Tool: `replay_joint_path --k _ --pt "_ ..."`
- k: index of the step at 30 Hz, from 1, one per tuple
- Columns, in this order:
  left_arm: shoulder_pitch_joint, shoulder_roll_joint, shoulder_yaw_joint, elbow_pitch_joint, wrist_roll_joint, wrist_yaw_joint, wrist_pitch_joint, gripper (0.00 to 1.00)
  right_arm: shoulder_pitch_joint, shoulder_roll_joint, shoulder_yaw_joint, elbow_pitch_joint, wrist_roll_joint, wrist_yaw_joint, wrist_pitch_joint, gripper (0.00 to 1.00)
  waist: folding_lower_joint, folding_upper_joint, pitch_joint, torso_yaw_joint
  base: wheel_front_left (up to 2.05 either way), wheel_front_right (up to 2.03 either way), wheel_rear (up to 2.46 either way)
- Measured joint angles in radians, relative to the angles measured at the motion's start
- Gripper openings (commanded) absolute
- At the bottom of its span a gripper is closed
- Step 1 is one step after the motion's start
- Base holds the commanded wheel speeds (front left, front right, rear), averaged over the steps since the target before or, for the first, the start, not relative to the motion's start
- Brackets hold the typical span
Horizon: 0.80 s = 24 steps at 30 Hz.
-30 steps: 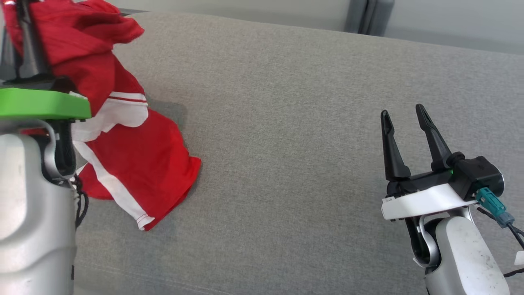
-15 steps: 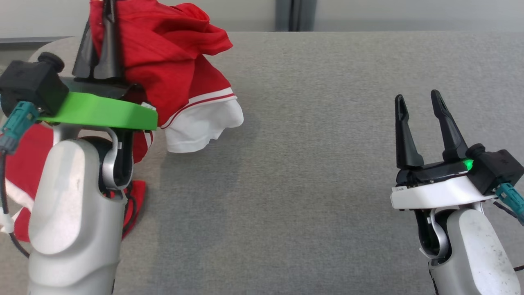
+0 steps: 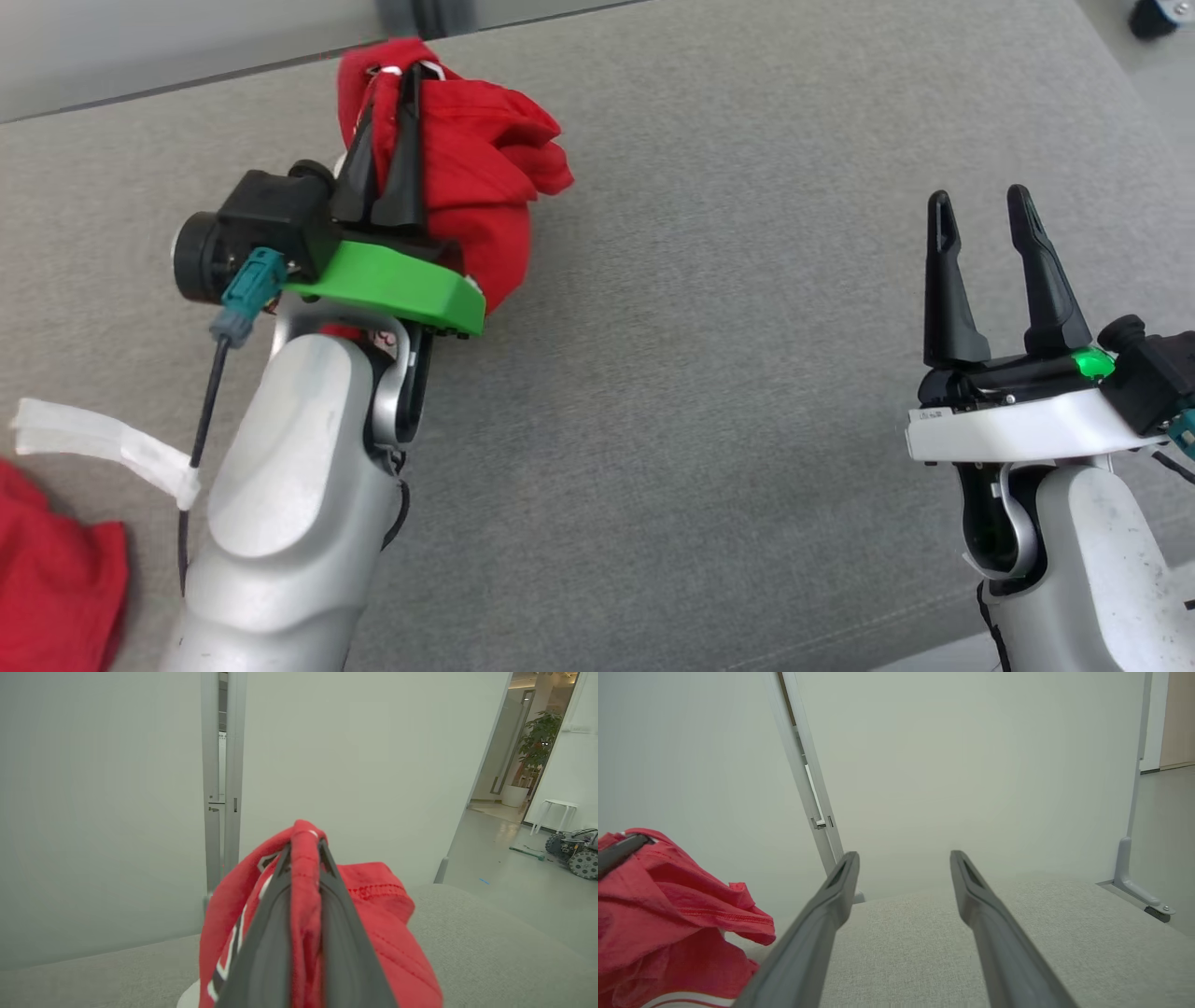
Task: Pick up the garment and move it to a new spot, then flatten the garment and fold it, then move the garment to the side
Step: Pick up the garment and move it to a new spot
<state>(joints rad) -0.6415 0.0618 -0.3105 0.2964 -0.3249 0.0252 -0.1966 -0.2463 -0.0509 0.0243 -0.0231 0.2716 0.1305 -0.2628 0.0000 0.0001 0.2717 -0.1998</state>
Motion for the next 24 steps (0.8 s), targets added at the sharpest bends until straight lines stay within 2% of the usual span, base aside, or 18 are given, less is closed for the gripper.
replay_joint_path --k 4,5,6,7,10,13,17,20,24 --pt "-0.018 -0.009 -0.053 0.057 -0.011 0.021 -0.027 0.00 0.001 0.000 0.002 0.001 0.016 0.000 0.000 1.00 0.0000 0.0000 0.023 -0.065 0.00 0.00 0.00" --pt "-0.018 -0.009 -0.076 0.071 -0.016 0.025 -0.034 0.07 0.002 0.000 0.004 0.001 0.017 0.000 0.000 1.00 0.0000 0.0000 0.030 -0.081 0.00 0.00 0.00" --pt "-0.018 -0.012 -0.099 0.085 -0.017 0.028 -0.041 0.62 0.003 0.000 0.007 0.002 0.018 0.000 0.000 1.00 0.0000 0.0000 0.036 -0.096 0.00 0.00 0.00" --pt "-0.017 -0.012 -0.130 0.095 -0.028 0.028 -0.043 1.00 0.005 0.000 0.010 0.003 0.020 0.000 0.000 1.00 0.0000 0.0000 0.041 -0.109 0.00 0.00 0.00" --pt "-0.008 -0.014 -0.212 0.109 -0.072 0.030 -0.051 1.00 0.008 0.000 0.010 0.009 0.025 0.000 0.000 1.00 0.0000 0.0000 0.053 -0.136 0.00 0.00 0.00" --pt "-0.006 -0.016 -0.249 0.117 -0.101 0.046 -0.060 1.00 0.009 0.000 0.007 0.010 0.023 0.000 0.000 1.00 0.0000 0.0000 0.058 -0.135 0.00 0.00 0.00" --pt "-0.008 -0.013 -0.220 0.117 -0.100 0.072 -0.064 1.00 0.008 0.002 0.004 0.012 0.008 0.000 0.000 1.00 0.0000 0.0000 0.058 -0.109 0.00 0.00 0.00" --pt "-0.009 0.013 -0.170 0.057 -0.040 0.088 -0.066 1.00 0.008 0.001 -0.001 0.014 -0.004 0.000 0.000 1.00 0.0000 0.0000 0.051 -0.078 0.00 0.00 0.00" --pt "0.043 0.049 -0.100 0.008 0.001 0.086 -0.067 1.00 0.011 0.001 -0.002 0.023 -0.029 0.000 0.000 1.00 0.0000 0.0000 0.031 -0.022 0.00 0.00 0.00"
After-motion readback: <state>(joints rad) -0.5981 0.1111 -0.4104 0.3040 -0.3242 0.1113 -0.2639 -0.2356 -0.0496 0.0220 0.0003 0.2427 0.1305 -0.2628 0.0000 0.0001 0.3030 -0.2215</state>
